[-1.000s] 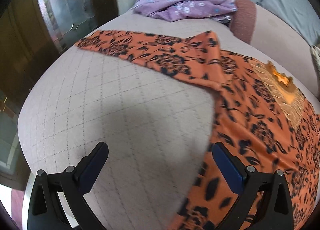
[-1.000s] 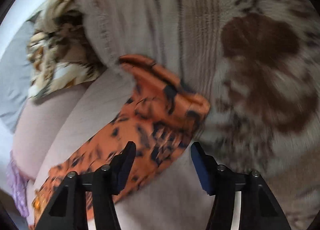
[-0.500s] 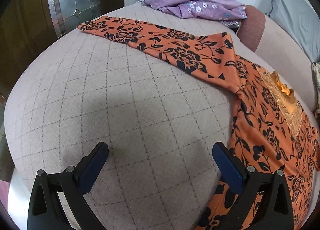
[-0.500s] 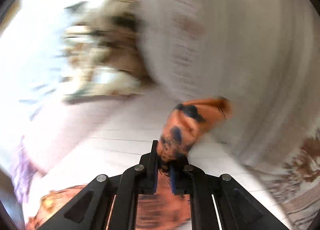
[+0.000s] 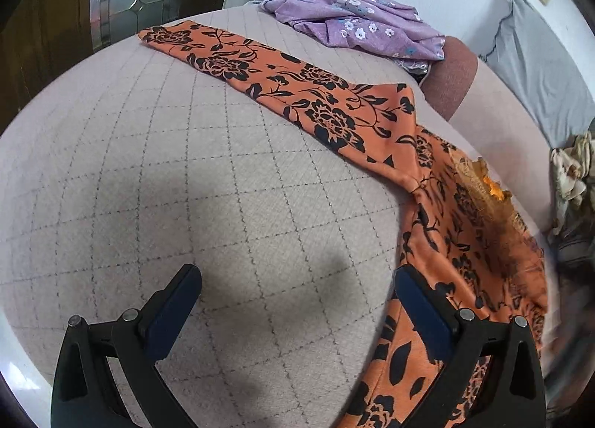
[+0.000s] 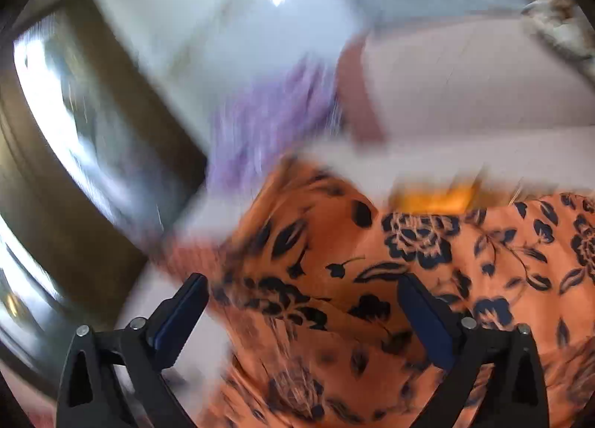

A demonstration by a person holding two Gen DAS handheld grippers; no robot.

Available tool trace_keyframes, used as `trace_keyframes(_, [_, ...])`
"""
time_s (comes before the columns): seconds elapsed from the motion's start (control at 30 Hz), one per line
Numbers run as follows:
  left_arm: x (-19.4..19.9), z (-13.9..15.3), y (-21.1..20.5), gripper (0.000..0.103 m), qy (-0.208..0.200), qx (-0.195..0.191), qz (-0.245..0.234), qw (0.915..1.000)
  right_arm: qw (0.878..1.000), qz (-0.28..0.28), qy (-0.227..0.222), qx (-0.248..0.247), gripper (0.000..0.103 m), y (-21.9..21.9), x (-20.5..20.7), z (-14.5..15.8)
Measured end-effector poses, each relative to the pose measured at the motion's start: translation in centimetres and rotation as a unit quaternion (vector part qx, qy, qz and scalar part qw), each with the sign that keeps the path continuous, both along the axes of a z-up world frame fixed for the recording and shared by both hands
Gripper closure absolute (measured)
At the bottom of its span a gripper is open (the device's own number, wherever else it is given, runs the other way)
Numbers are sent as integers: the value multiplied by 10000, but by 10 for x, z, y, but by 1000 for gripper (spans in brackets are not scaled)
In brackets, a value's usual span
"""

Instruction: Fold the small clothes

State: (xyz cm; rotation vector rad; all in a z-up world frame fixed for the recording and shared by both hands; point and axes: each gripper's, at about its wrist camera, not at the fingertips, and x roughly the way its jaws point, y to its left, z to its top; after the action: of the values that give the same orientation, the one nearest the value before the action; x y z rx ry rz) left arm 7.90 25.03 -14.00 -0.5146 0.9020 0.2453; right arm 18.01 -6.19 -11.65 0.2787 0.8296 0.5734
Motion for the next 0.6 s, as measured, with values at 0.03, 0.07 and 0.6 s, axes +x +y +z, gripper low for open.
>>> trace_keyframes(0.03, [-1,0,1,0,-29,-58,-17,10000,9992,145,237,-294,2,14,-1,-22])
trace_keyframes(0.07, [-2,0,2,0,-59,-119,-42,9999,9976,205,525,-413,2,22,-7,-45])
trace_keyframes(0.6, [0,-1,-2,0,-149,-257,-180,9994,9946,-918,477,-33,1,-74,-54,-35])
